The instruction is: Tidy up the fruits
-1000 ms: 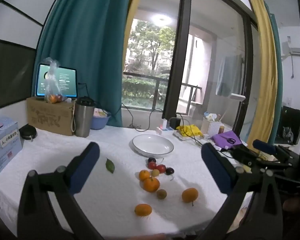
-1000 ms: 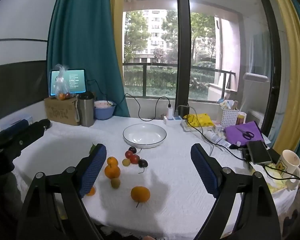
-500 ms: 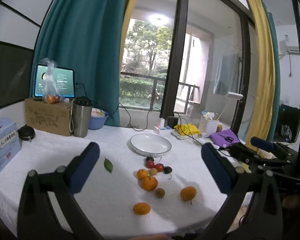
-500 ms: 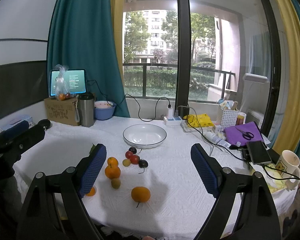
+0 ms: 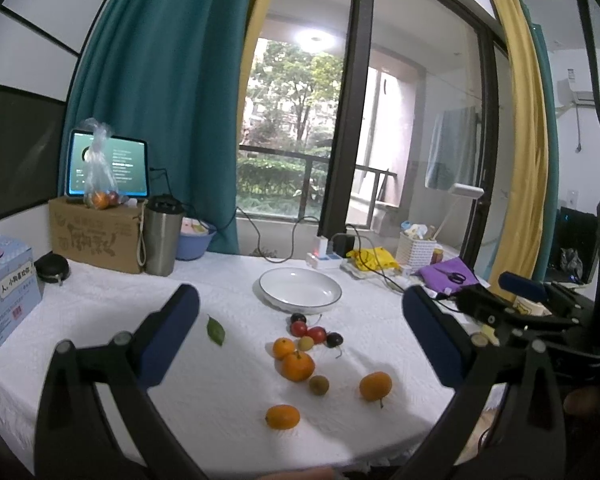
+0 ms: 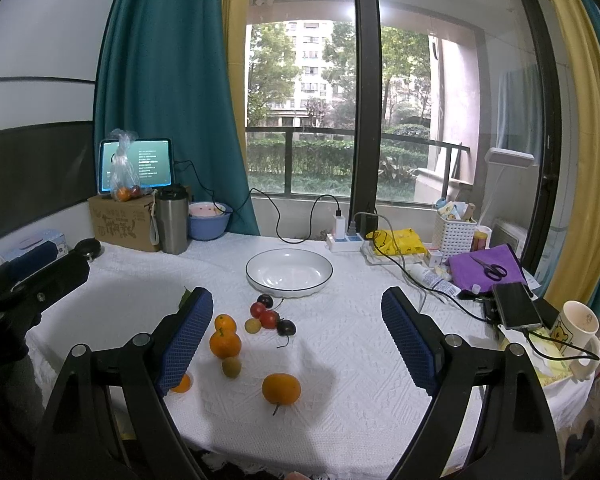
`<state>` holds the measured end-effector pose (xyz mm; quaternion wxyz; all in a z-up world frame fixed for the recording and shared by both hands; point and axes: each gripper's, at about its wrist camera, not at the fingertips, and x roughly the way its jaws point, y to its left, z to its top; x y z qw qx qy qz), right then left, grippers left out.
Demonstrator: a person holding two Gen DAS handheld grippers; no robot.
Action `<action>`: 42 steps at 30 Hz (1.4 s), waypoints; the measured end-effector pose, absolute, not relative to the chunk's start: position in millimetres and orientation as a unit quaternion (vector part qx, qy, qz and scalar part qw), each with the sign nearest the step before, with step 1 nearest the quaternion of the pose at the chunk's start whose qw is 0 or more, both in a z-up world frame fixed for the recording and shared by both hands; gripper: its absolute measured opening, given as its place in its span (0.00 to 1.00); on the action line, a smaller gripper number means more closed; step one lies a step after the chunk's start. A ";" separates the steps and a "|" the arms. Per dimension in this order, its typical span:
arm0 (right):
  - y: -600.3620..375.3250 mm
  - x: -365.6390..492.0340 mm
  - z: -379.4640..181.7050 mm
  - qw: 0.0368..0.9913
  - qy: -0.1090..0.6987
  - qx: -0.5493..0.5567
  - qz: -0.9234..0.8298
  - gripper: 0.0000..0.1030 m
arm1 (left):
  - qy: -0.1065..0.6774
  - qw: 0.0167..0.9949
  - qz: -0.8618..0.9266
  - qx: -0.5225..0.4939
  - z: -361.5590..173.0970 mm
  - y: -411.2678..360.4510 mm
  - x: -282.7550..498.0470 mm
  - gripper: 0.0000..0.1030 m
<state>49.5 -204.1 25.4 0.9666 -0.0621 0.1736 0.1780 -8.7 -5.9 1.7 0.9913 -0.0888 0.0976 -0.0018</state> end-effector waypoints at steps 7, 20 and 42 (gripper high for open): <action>-204.9 49.3 26.0 0.967 0.173 -0.061 0.175 0.86 | 0.098 0.991 -0.003 -0.088 1.7 -6.3 -9.2 0.99; -205.5 48.0 26.2 0.968 0.173 -0.061 0.174 0.86 | 0.099 0.992 -0.010 -0.083 3.3 -7.7 -9.5 0.99; -206.1 49.3 26.2 0.967 0.174 -0.063 0.175 0.86 | 0.098 0.992 -0.016 -0.077 3.3 -12.6 -6.1 0.99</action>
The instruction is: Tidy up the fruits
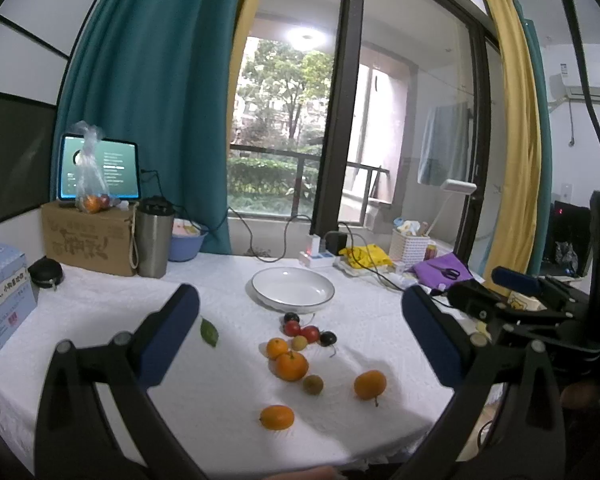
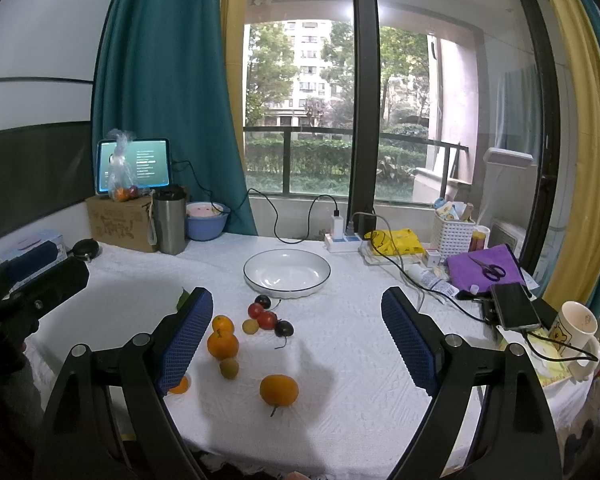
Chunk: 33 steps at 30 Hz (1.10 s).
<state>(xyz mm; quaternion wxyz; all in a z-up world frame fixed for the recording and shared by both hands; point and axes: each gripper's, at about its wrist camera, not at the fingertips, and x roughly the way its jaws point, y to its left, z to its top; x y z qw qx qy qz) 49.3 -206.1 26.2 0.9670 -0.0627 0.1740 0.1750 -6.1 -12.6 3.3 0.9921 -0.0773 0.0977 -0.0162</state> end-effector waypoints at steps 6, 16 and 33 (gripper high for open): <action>-206.4 49.7 26.2 0.967 0.175 -0.063 0.175 0.86 | 0.098 0.992 -0.016 -0.078 3.3 -12.7 -6.1 0.99; -206.0 52.4 24.5 0.965 0.182 -0.064 0.177 0.86 | 0.101 0.992 -0.020 -0.077 2.2 -13.8 -4.7 0.99; -195.5 76.4 -4.7 0.953 0.233 -0.074 0.180 0.86 | 0.187 0.978 -0.025 -0.083 -38.3 -8.3 29.8 0.99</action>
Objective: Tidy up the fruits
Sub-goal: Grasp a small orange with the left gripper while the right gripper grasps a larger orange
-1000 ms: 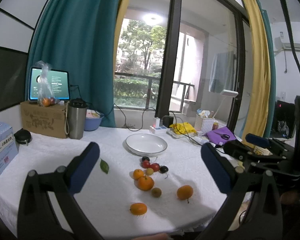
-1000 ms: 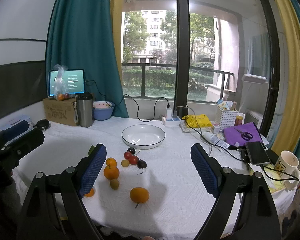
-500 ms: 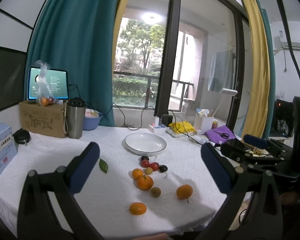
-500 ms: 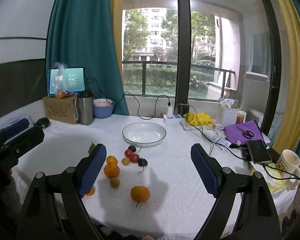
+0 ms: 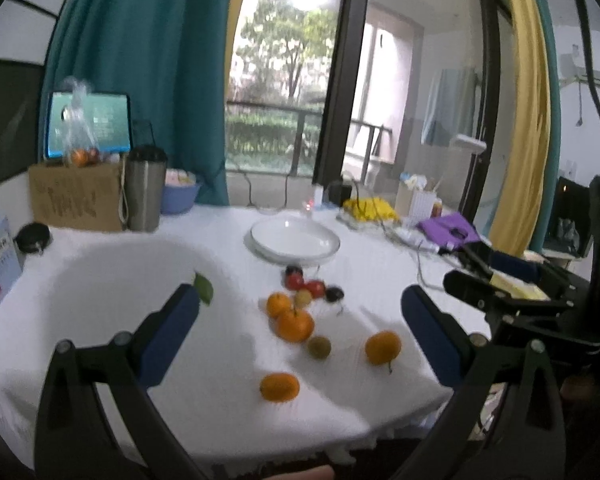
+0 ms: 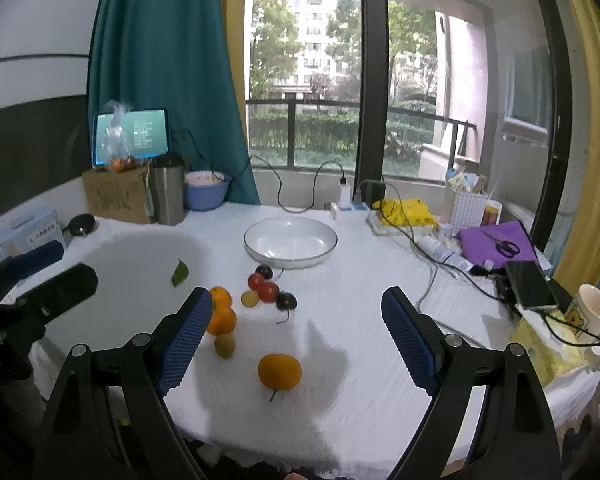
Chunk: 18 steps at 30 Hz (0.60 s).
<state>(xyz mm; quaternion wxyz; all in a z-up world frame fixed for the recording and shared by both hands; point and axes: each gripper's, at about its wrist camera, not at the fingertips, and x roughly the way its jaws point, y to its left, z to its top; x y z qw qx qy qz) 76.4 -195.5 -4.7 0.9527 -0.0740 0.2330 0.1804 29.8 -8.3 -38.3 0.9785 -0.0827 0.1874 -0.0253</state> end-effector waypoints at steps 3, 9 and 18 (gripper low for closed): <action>-191.3 83.0 -14.9 0.949 0.246 -0.079 0.180 0.86 | 0.211 0.974 -0.025 -0.082 -51.0 -7.0 38.8 0.99; -187.9 94.7 -38.8 0.943 0.268 -0.085 0.180 0.86 | 0.261 0.963 -0.025 -0.064 -82.6 -6.9 53.7 0.99; -180.2 117.0 -77.2 0.924 0.319 -0.084 0.192 0.85 | 0.326 0.943 -0.033 -0.051 -121.3 -8.6 76.2 0.92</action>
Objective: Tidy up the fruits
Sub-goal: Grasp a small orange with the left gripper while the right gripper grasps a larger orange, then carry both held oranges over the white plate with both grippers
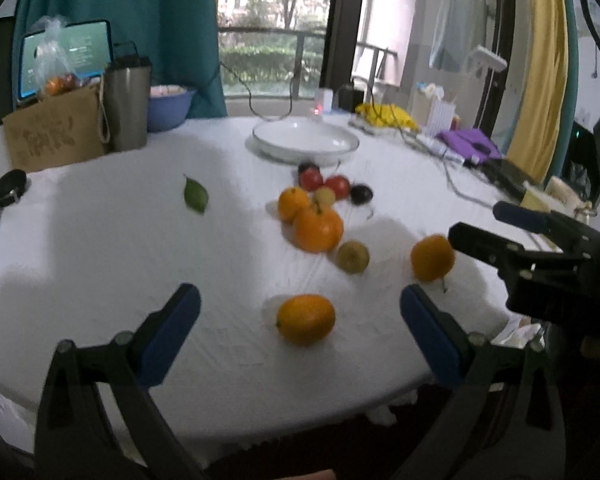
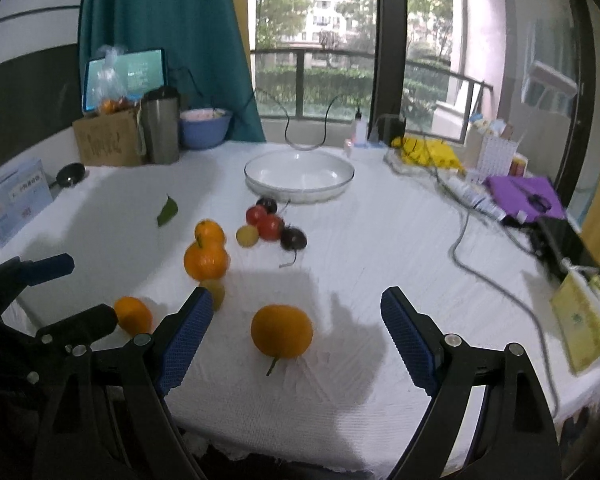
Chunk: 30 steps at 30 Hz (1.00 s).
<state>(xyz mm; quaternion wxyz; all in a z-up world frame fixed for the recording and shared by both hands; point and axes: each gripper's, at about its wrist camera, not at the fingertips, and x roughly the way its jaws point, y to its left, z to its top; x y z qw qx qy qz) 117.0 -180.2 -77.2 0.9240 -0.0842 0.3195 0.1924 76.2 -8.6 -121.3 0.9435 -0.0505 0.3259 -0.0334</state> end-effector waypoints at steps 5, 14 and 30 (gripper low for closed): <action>-176.3 128.3 -98.5 0.912 0.346 -0.090 0.202 0.76 | 0.364 0.930 -0.041 -0.042 -143.0 -9.5 90.3 0.75; -171.8 139.7 -121.0 0.896 0.375 -0.093 0.220 0.51 | 0.381 0.923 -0.045 -0.016 -153.6 -11.5 94.6 0.50; -172.8 138.7 -124.0 0.892 0.377 -0.090 0.230 0.45 | 0.377 0.925 -0.048 -0.014 -144.7 -17.4 91.3 0.37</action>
